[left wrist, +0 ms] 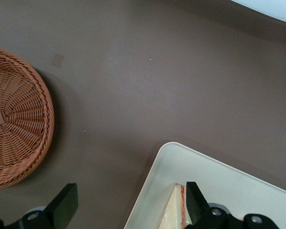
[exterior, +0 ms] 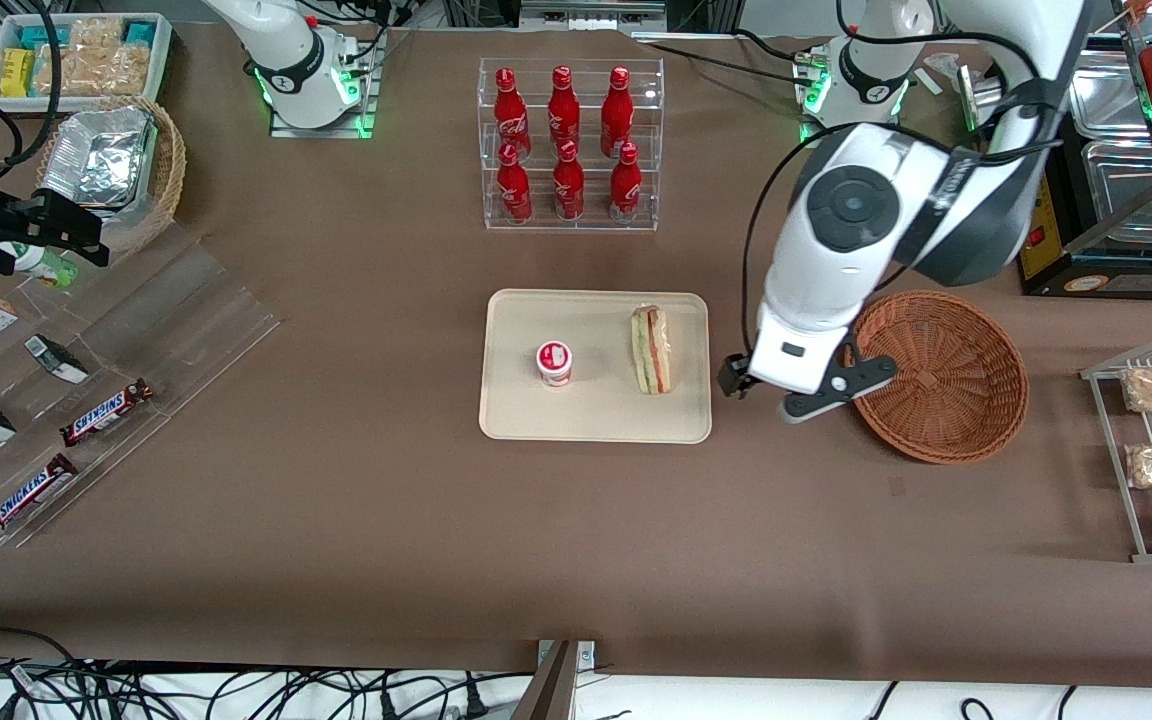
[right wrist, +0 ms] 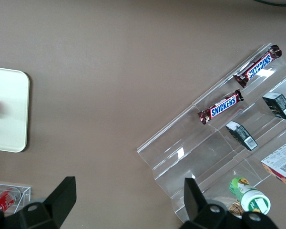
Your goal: Place sandwich from basket to tray
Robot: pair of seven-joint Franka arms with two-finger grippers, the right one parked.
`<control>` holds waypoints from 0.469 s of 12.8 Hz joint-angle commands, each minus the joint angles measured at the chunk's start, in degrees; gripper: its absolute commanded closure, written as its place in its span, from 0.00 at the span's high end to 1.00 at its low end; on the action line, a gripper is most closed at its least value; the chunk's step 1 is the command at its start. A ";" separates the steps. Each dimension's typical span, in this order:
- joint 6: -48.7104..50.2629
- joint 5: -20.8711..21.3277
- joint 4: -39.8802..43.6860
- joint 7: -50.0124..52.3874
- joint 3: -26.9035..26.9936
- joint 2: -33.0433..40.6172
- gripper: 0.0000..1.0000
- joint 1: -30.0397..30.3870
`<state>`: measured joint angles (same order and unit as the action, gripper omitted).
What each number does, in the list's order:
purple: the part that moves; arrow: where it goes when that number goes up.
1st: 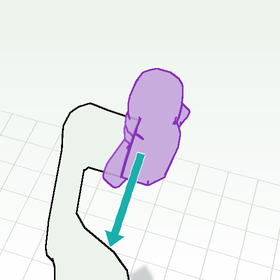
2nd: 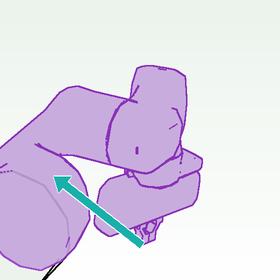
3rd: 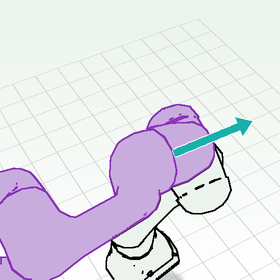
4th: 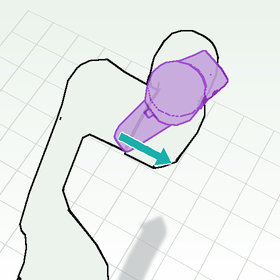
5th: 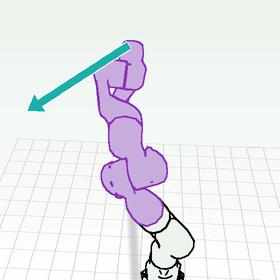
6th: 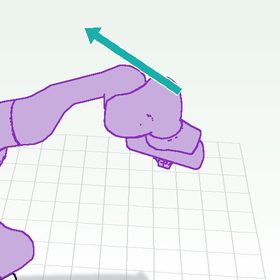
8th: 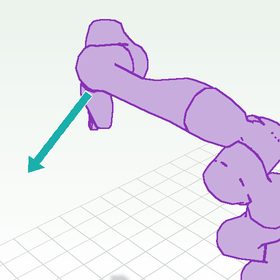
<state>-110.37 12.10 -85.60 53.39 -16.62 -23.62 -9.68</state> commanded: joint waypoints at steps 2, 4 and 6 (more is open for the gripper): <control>4.97 -7.77 -0.53 -13.01 -0.35 4.80 1.00 6.93; 9.27 -9.11 -0.53 -20.04 -0.35 6.91 1.00 9.93; 12.27 -10.16 -0.45 -26.28 0.18 8.49 1.00 11.96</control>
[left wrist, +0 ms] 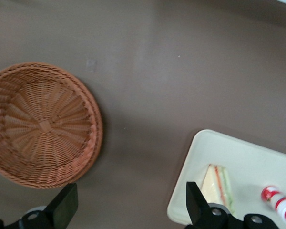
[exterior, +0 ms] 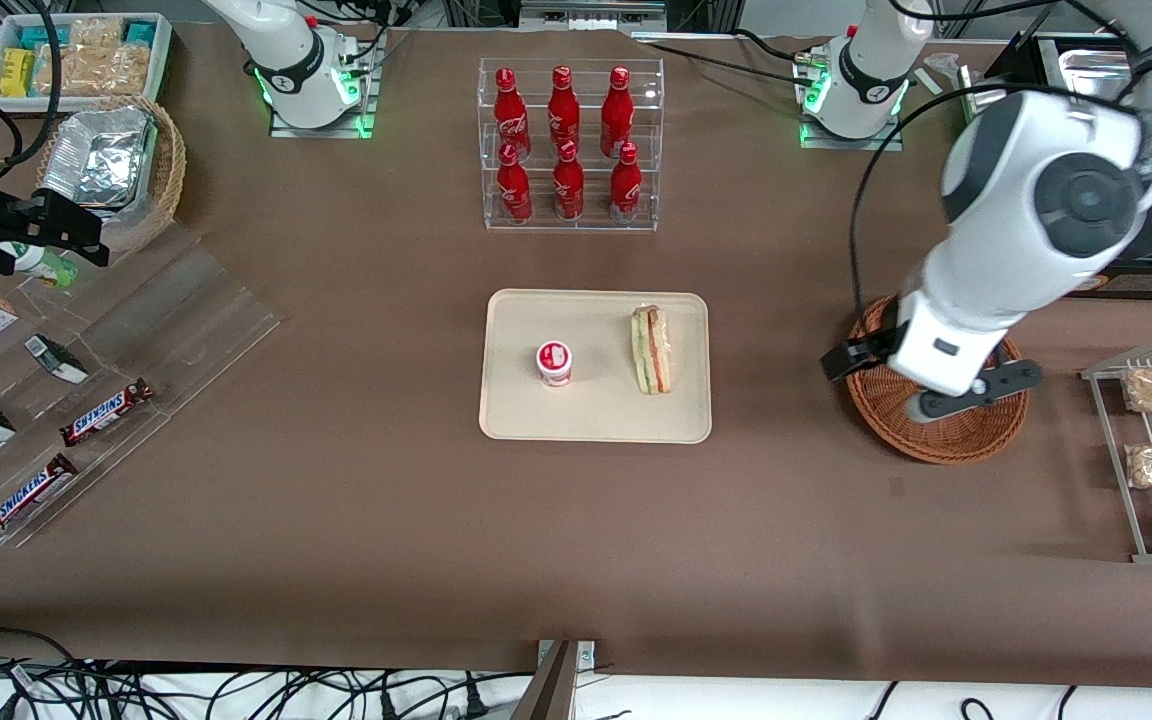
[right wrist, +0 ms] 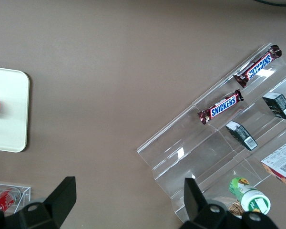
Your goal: Place sandwich from basket to tray
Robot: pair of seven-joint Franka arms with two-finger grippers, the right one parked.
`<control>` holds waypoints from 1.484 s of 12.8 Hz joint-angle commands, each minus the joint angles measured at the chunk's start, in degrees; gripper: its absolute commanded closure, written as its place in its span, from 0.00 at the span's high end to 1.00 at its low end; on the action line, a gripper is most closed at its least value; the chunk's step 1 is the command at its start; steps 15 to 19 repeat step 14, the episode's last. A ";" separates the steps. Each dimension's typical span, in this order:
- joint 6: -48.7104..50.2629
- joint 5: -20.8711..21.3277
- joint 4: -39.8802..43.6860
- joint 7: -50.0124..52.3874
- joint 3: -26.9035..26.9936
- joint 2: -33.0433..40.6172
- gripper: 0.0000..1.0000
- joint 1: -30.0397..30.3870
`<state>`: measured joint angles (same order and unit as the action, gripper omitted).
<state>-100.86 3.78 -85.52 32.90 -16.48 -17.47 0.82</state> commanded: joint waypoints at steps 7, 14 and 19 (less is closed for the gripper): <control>13.75 -2.11 -0.97 -26.47 6.73 9.81 1.00 1.20; 14.91 -5.44 -0.53 -34.66 7.52 10.09 1.00 1.90; 14.91 -5.44 -0.53 -34.66 7.52 10.09 1.00 1.90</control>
